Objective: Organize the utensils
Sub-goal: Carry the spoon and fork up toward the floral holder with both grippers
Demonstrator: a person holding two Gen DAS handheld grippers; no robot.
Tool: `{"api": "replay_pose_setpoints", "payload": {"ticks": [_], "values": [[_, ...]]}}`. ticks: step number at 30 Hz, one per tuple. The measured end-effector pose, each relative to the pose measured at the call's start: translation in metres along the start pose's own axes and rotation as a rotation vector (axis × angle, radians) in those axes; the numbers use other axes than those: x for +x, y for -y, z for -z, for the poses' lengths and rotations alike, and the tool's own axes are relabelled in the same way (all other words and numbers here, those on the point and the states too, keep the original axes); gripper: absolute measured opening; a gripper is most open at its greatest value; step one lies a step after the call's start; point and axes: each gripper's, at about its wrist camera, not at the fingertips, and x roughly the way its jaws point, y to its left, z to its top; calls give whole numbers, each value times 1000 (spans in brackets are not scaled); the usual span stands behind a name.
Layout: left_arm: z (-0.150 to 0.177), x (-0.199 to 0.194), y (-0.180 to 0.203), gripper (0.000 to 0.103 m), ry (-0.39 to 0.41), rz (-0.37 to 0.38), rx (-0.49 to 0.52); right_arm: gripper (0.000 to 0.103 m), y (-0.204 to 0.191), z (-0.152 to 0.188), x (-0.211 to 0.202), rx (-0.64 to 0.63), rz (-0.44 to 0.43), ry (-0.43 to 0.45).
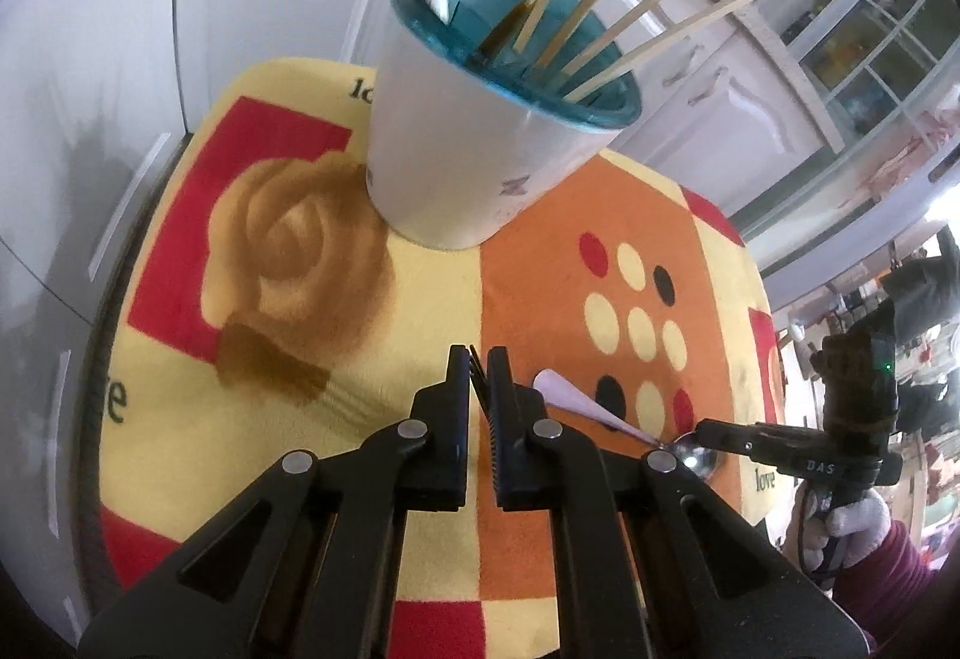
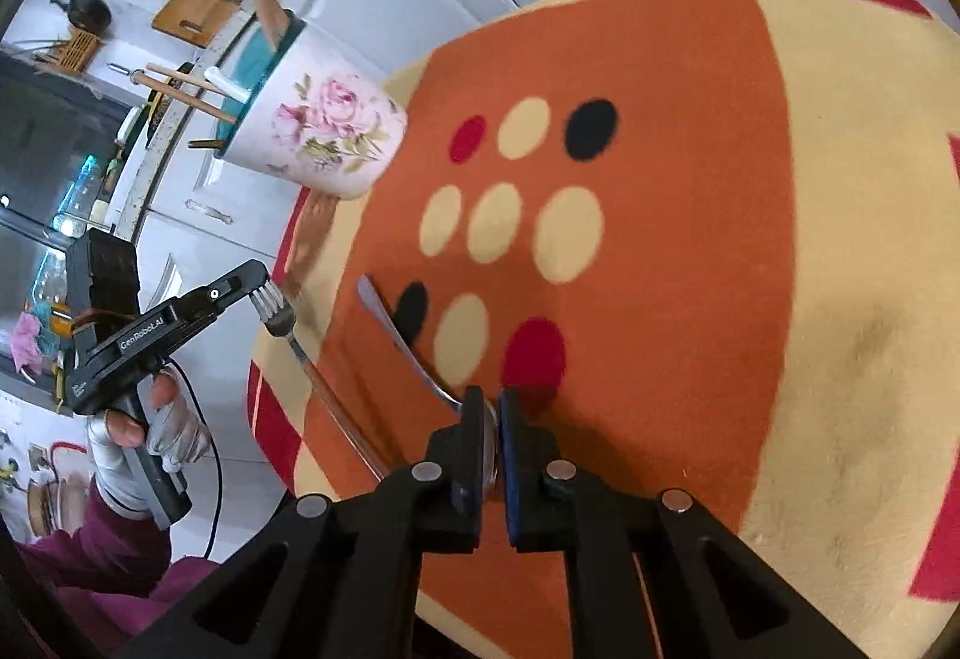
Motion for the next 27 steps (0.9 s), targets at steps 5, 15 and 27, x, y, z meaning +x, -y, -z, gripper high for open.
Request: {"api": "replay_pose_setpoints", "payload": {"ticks": [5, 15, 27], "values": [[7, 7, -10, 4, -22, 0, -37, 26, 14, 12, -6, 50, -36, -13], [19, 27, -24, 17, -84, 13, -104, 9, 12, 23, -3, 70, -50, 10], [32, 28, -18, 9, -102, 33, -72, 3, 11, 12, 1, 73, -34, 50]]}}
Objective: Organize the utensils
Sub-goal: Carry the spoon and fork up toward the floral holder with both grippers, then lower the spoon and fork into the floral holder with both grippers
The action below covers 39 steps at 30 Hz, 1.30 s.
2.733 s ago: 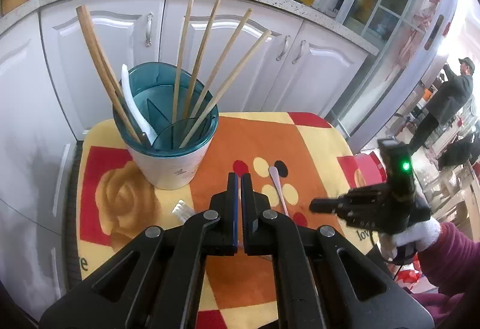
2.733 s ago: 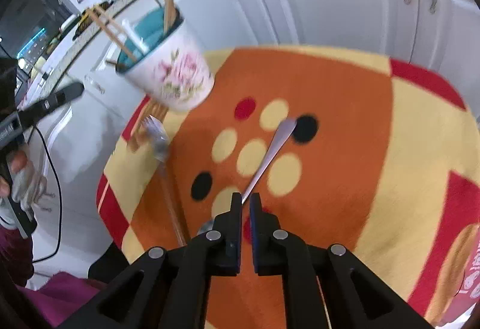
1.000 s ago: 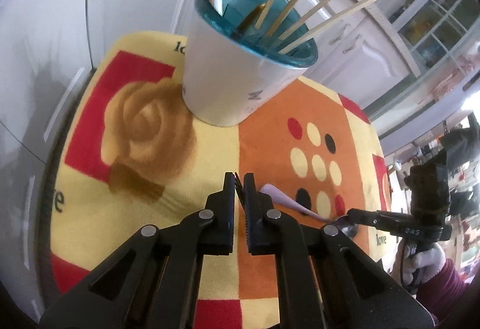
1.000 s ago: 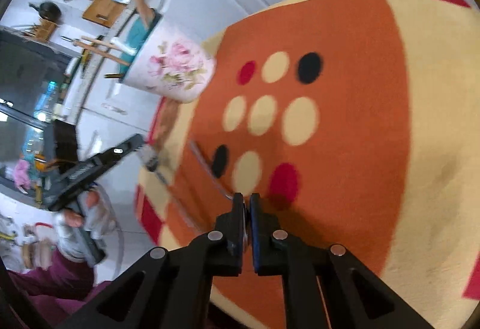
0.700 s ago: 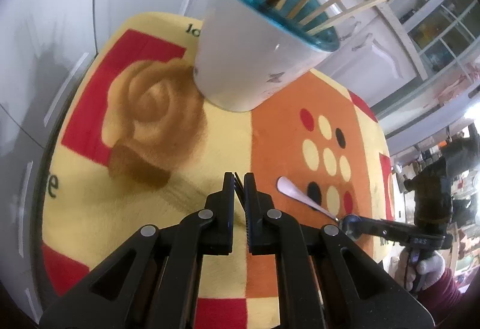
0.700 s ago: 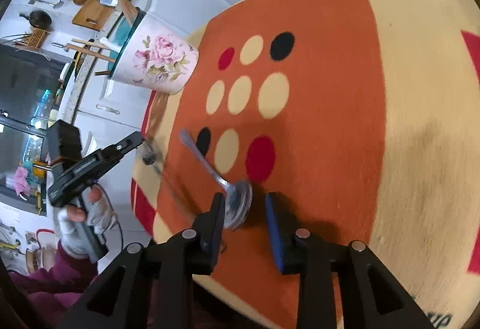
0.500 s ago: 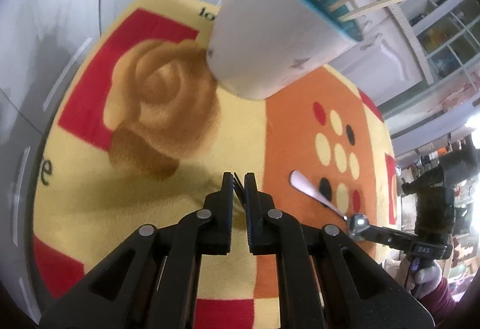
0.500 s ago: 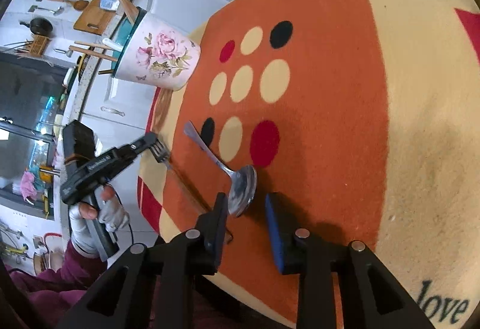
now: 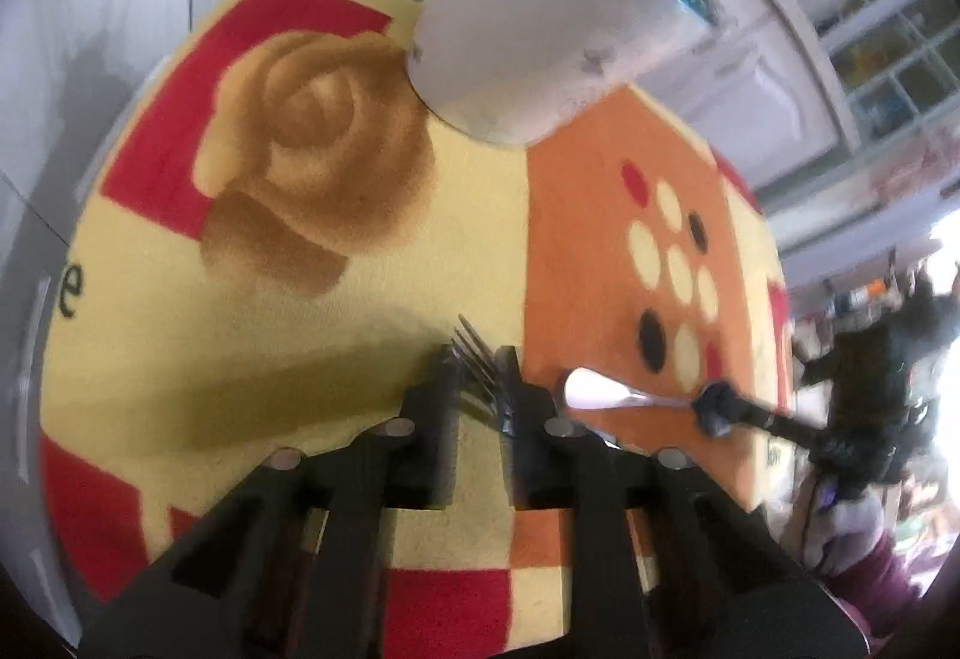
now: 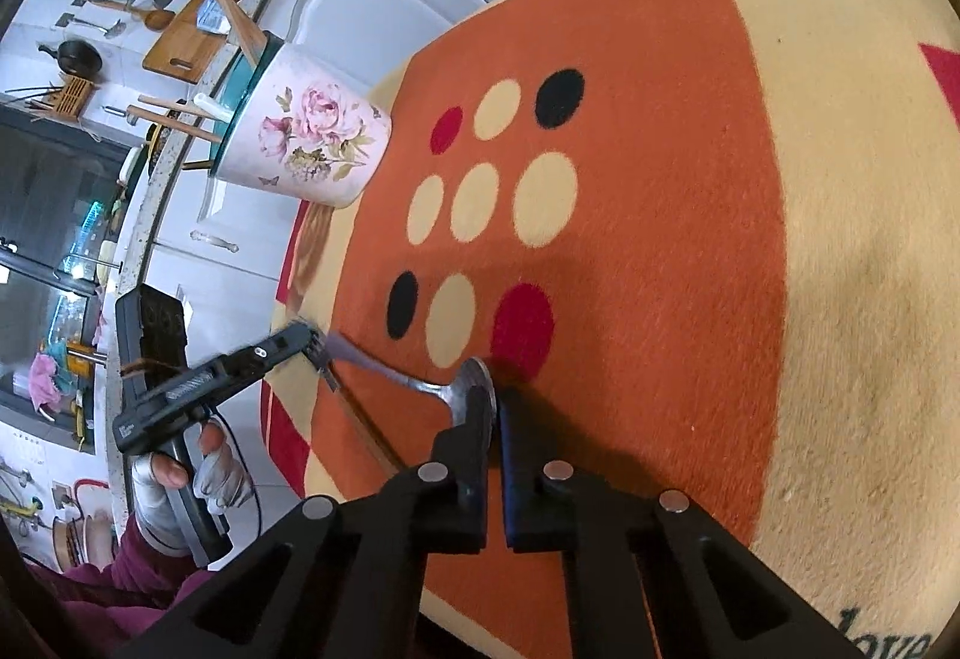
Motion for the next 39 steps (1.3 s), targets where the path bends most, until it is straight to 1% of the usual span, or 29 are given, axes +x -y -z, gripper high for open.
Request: {"api": "replay_pose_setpoints", "payload": {"ticks": [4, 7, 10, 13, 19, 24, 27, 30, 32, 35, 39], "values": [[-4, -11, 7, 6, 28, -4, 29, 3, -6, -10, -15, -30, 16, 42], [-14, -41, 22, 3, 97, 20, 80, 3, -14, -22, -33, -67, 24, 82], [-25, -73, 38, 0, 163, 26, 136, 3, -25, -36, -55, -107, 22, 130], [-37, -104, 50, 0, 226, -3, 188, 3, -35, -50, -73, -133, 18, 174], [-60, -162, 63, 0, 350, -41, 243, 3, -61, -80, -109, -199, 20, 256], [-86, -201, 72, 1, 458, -110, 294, 3, -94, -101, -127, -272, 41, 298], [-103, -218, 77, 0, 523, -153, 313, 3, -115, -114, -125, -311, 69, 315], [-124, -233, 84, 1, 590, -209, 338, 3, -132, -126, -116, -335, 92, 303], [-137, -238, 89, 1, 621, -242, 353, 3, -143, -132, -109, -365, 121, 291], [-154, -234, 94, 1, 642, -304, 385, 3, -155, -141, -99, -399, 158, 266], [-159, -210, 103, 1, 630, -393, 451, 3, -170, -148, -82, -461, 240, 231]]}}
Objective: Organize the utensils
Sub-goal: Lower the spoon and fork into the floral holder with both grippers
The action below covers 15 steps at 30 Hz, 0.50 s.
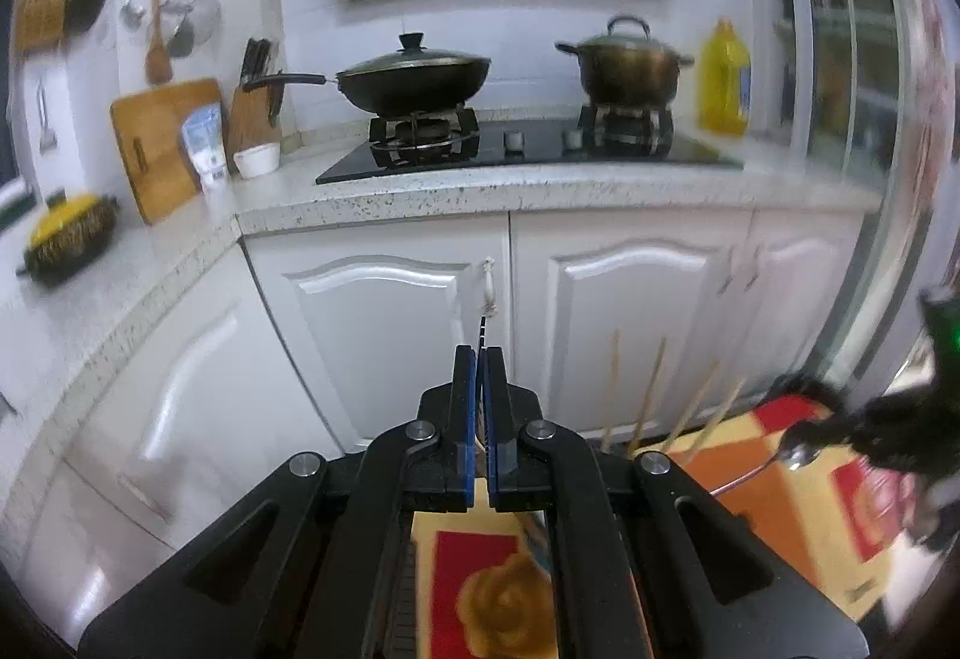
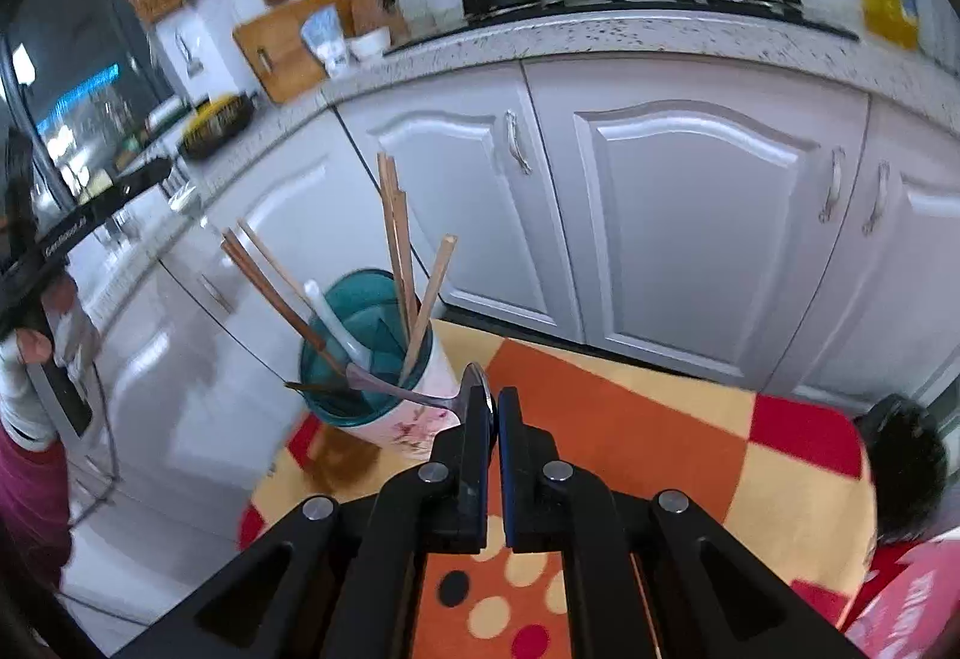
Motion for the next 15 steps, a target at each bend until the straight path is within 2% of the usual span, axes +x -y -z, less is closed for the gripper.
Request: {"api": "replay_pose_setpoints", "payload": {"ticks": [5, 8, 11, 15], "values": [[23, 29, 20, 0, -48, -16, 62, 3, -19, -8, 21, -101, 58, -66], [36, 40, 24, 0, -52, -30, 59, 3, -34, -12, 36, -163, 73, -100], [44, 50, 23, 1, -94, -2, 14, 3, -50, -15, 49, -207, 77, -115], [52, 57, 26, 1, -124, 13, -11, 4, -70, -20, 61, -238, 68, -99]]}}
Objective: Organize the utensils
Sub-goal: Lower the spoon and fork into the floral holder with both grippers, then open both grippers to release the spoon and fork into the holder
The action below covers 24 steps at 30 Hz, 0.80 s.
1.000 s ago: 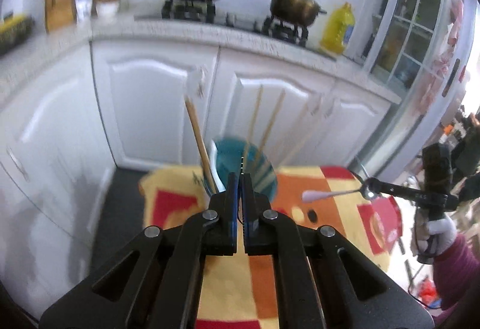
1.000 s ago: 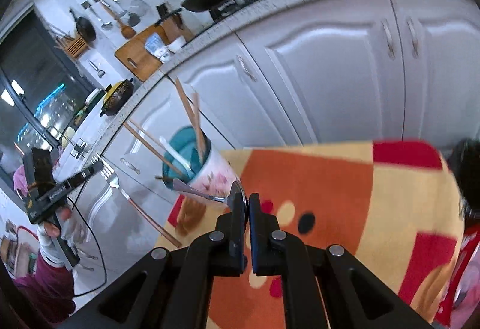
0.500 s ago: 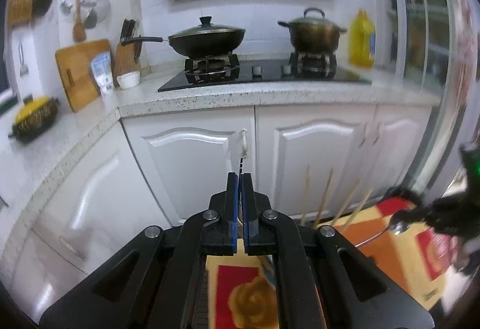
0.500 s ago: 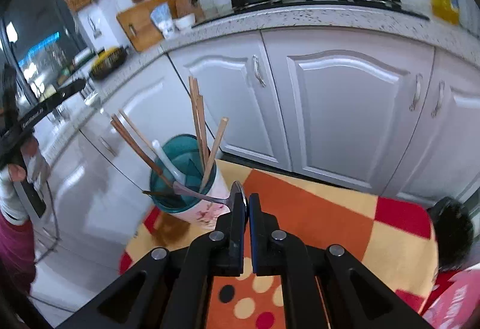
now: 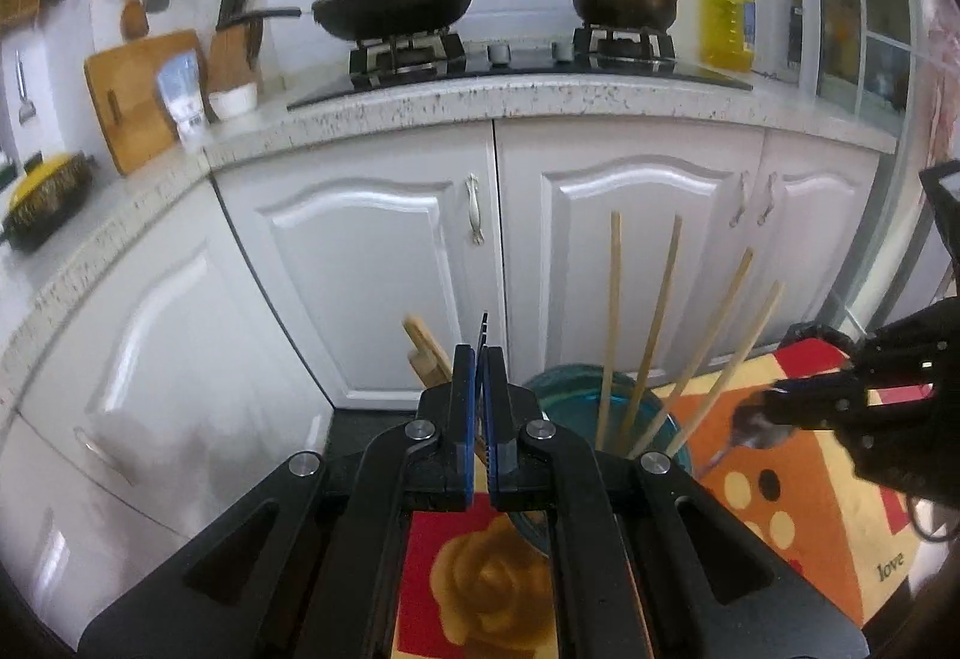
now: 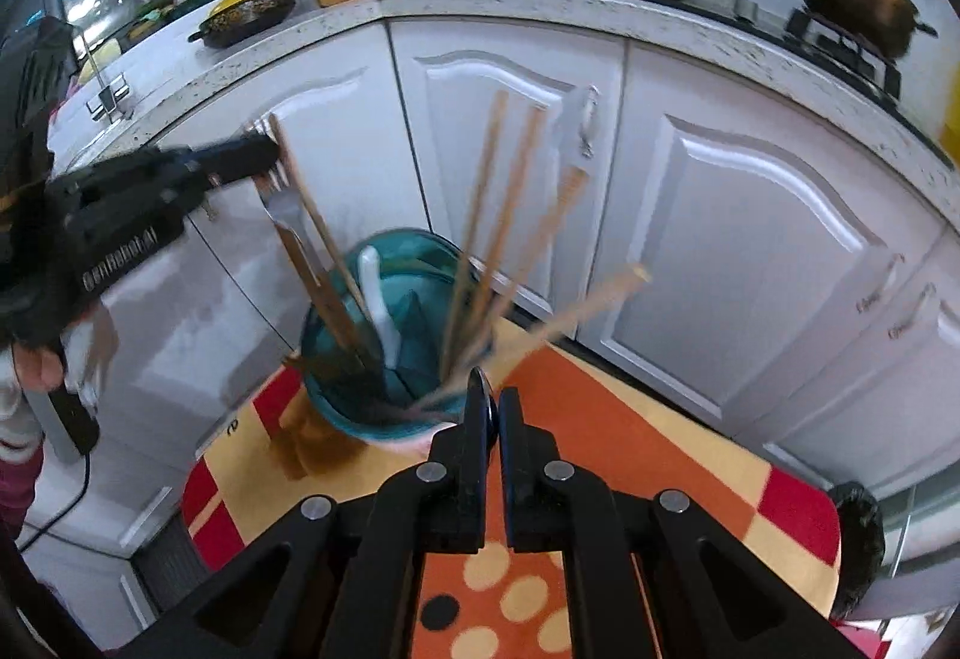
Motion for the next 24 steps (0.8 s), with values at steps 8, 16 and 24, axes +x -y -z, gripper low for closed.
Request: {"api": "replay_pose_setpoints", "payload": {"ticks": [8, 16, 24], "values": [[13, 13, 0, 4, -51, 63, -92, 10, 8, 1, 27, 183, -169, 3], [15, 5, -9, 34, -82, 137, -194, 27, 28, 10, -2, 298, -252, 106], [22, -22, -6, 54, -61, 109, -230, 28, 25, 23, -8, 321, -238, 118]]}}
